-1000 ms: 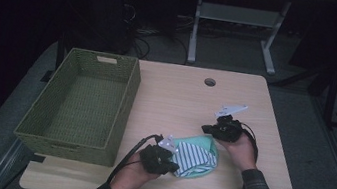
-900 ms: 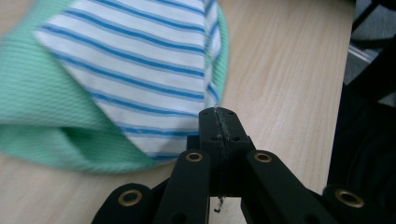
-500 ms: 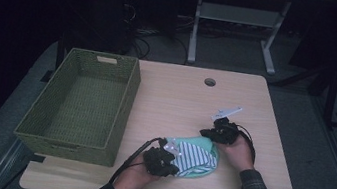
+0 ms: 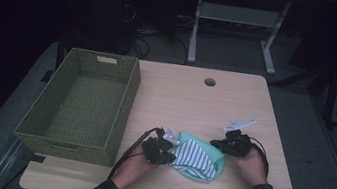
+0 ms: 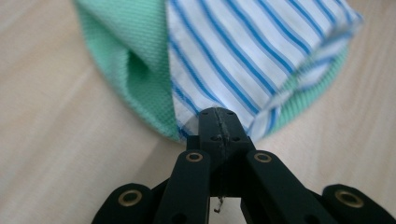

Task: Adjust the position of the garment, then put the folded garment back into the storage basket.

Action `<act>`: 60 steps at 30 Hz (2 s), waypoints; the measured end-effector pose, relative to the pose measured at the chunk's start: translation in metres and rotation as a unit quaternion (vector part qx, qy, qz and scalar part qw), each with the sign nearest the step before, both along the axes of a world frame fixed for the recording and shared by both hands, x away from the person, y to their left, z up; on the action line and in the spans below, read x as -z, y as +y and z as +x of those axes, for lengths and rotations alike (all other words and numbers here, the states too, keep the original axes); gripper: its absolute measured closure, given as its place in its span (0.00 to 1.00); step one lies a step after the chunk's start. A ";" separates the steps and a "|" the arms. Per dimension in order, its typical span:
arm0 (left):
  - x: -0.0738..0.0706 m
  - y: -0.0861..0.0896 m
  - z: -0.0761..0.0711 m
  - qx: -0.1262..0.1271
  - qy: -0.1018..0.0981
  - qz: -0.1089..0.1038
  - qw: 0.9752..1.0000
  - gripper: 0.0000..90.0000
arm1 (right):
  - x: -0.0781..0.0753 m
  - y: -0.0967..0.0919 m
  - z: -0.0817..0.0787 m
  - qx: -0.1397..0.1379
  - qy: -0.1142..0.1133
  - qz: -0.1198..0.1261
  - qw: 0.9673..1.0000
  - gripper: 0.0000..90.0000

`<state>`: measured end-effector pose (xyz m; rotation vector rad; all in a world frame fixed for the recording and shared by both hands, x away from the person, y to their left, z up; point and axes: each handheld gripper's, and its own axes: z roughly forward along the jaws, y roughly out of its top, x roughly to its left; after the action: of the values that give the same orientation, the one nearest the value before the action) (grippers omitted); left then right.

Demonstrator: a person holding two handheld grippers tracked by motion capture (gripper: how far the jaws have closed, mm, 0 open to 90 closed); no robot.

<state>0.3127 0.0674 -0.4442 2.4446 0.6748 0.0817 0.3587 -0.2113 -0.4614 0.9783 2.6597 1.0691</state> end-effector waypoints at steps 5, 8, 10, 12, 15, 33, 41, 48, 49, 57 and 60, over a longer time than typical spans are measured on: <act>0.001 -0.003 0.010 -0.008 -0.003 -0.002 1.000 0.99 | -0.001 -0.004 -0.015 -0.005 0.000 -0.002 1.000 1.00; 0.000 -0.005 0.016 -0.011 -0.007 -0.001 1.000 1.00 | -0.001 -0.006 -0.023 -0.007 0.000 -0.004 1.000 1.00; -0.001 -0.007 0.022 -0.012 -0.008 -0.001 1.000 1.00 | -0.001 -0.006 -0.028 -0.010 0.000 -0.005 1.000 1.00; -0.001 -0.010 0.026 -0.015 -0.012 -0.001 1.000 1.00 | -0.001 -0.007 -0.033 -0.015 0.000 -0.004 1.000 1.00; -0.002 -0.013 0.032 -0.014 -0.014 -0.002 1.000 1.00 | -0.001 -0.006 -0.041 -0.017 0.003 -0.002 1.000 1.00; -0.017 -0.004 0.029 0.001 0.003 -0.039 0.999 0.63 | 0.000 -0.026 -0.048 0.044 -0.032 0.006 0.999 0.67; -0.023 -0.013 0.012 0.036 0.007 -0.044 0.998 0.41 | 0.010 -0.046 -0.037 0.106 -0.059 -0.004 0.993 0.36; -0.022 -0.029 -0.005 0.063 0.006 -0.038 0.997 0.28 | 0.018 -0.051 -0.030 0.133 -0.068 -0.013 0.989 0.21; -0.021 -0.032 -0.007 0.064 0.007 -0.037 0.997 0.27 | 0.018 -0.051 -0.029 0.135 -0.068 -0.012 0.988 0.21; -0.008 -0.044 -0.015 0.091 0.000 -0.001 0.996 0.16 | 0.021 -0.052 -0.027 0.147 -0.063 -0.001 0.987 0.15; -0.002 -0.048 -0.015 0.098 -0.006 0.017 0.995 0.15 | 0.021 -0.052 -0.027 0.147 -0.063 -0.001 0.987 0.15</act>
<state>0.2972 0.0199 -0.4421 2.5265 0.4287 0.0298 0.3320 -0.2635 -0.4825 1.2116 2.3234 1.0234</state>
